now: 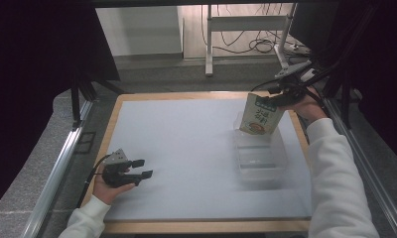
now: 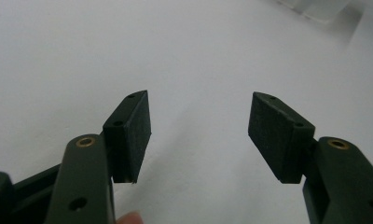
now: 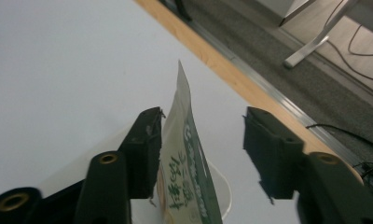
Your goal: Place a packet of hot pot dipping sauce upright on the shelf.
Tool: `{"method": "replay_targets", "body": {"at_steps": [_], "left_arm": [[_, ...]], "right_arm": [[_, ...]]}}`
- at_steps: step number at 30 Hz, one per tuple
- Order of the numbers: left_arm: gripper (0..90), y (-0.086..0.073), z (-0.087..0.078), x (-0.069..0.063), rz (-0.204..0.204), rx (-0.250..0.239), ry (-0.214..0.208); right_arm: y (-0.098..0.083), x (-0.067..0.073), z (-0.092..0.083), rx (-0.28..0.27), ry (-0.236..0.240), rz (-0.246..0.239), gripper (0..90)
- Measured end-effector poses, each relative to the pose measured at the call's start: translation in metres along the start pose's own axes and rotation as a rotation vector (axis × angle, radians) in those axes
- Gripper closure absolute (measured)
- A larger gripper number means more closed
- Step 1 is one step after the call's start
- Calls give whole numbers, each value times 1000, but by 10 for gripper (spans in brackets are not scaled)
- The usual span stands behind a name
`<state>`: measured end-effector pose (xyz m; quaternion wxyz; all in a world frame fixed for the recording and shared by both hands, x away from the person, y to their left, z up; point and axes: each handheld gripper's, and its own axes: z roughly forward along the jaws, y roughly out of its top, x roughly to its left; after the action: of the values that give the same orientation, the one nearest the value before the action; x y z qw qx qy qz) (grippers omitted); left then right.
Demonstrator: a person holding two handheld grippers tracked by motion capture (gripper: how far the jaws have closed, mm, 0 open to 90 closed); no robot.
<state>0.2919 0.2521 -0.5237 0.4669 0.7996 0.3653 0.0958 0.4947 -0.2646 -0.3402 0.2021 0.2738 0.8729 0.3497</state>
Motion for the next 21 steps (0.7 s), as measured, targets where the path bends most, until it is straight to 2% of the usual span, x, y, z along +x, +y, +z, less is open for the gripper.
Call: {"method": "replay_targets", "body": {"at_steps": [7,10,11,13,20,21], "left_arm": [[389,1,0,0,5,-6,-7],[389,1,-1,-1,10,-6,-7],[389,1,-1,-1,10,-6,-7],[389,1,-1,-1,10,-7,-11],[388,2,-3,-2,14,-13,-18],[388,2,-3,-2,14,-13,-18]], "right_arm": [[11,22,-6,-68,-13,37,379],[13,34,-8,-98,3,59,366],[13,34,-8,-98,3,59,366],[13,48,-9,-120,24,65,358],[7,86,-4,-126,82,59,351],[7,86,-4,-126,82,59,351]]}}
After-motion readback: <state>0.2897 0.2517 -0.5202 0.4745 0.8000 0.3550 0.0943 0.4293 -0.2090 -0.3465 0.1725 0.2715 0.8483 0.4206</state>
